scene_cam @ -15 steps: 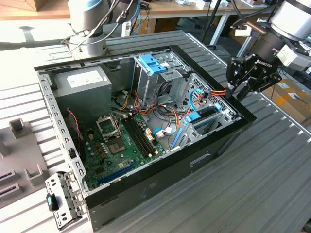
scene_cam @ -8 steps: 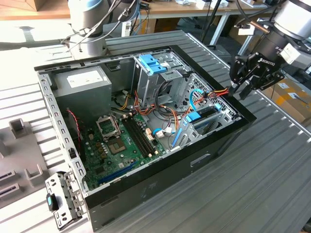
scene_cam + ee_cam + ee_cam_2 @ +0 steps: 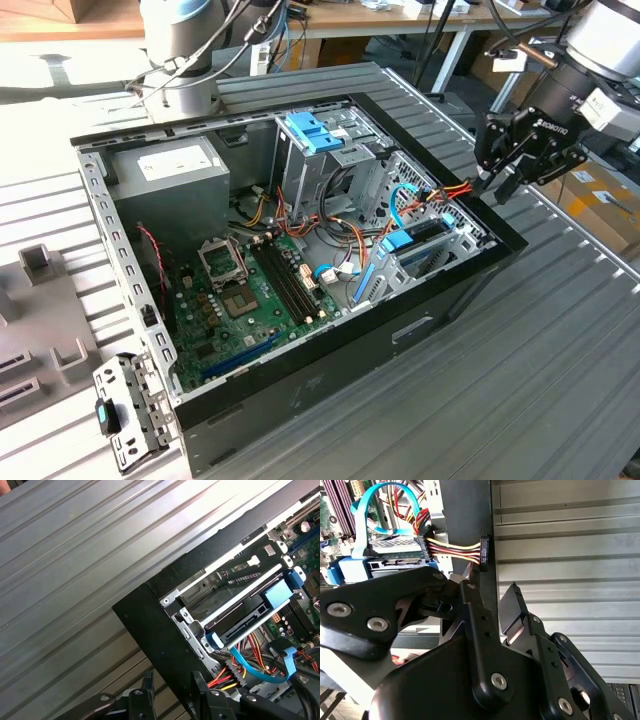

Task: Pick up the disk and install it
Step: 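Insert the first disk wire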

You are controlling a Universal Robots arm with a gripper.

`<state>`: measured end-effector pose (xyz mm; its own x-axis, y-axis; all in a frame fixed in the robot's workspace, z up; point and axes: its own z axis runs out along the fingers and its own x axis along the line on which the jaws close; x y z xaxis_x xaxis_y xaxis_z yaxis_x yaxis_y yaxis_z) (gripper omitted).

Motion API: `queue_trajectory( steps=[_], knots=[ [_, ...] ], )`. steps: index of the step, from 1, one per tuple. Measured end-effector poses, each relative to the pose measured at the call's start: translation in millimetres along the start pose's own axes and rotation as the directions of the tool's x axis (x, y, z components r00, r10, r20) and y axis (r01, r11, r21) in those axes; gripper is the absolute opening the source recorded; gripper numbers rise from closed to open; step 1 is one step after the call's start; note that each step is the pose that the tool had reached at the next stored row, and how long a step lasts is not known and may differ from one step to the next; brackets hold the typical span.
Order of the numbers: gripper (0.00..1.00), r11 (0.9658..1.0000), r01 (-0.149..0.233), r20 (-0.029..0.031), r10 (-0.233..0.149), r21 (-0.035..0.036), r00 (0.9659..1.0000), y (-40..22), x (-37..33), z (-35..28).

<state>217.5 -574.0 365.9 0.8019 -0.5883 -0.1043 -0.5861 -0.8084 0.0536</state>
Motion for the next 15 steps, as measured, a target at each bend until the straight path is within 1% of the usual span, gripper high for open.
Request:
queue_trajectory(
  steps=[1,3,4,6,7,8,9,10,11,13,15],
  knots=[
    [0.42,1.0,0.002,-0.0002,-0.002,-0.0002,1.0,0.4,-0.6,0.0],
    [0.42,1.0,0.003,0.0012,-0.003,0.0015,1.0,4.6,-6.3,0.7],
    [0.42,1.0,0.004,0.0036,-0.004,0.0047,1.0,7.1,-9.7,1.2],
    [0.42,0.9998,0.019,0.0069,-0.019,0.0091,0.9998,8.2,-11.3,1.5],
    [0.42,0.9993,0.037,0.0061,-0.037,0.0072,0.9993,8.3,-11.4,1.5],
    [0.42,0.9973,0.073,0.0042,-0.073,0.0032,0.9973,8.4,-11.4,1.5],
    [0.42,0.9968,0.08,0.0039,-0.08,0.0025,0.9968,8.4,-11.4,1.4],
    [0.42,0.9974,0.072,0.0045,-0.072,0.0036,0.9974,8.3,-11.4,1.6],
    [0.42,0.9984,0.055,0.0054,-0.055,0.0055,0.9984,8.2,-11.3,2.0],
    [0.42,0.9994,0.035,0.0063,-0.035,0.0077,0.9994,8.2,-11.2,2.4],
    [0.42,0.9994,0.032,0.0064,-0.033,0.0079,0.9995,8.2,-11.2,2.4]
  ],
)
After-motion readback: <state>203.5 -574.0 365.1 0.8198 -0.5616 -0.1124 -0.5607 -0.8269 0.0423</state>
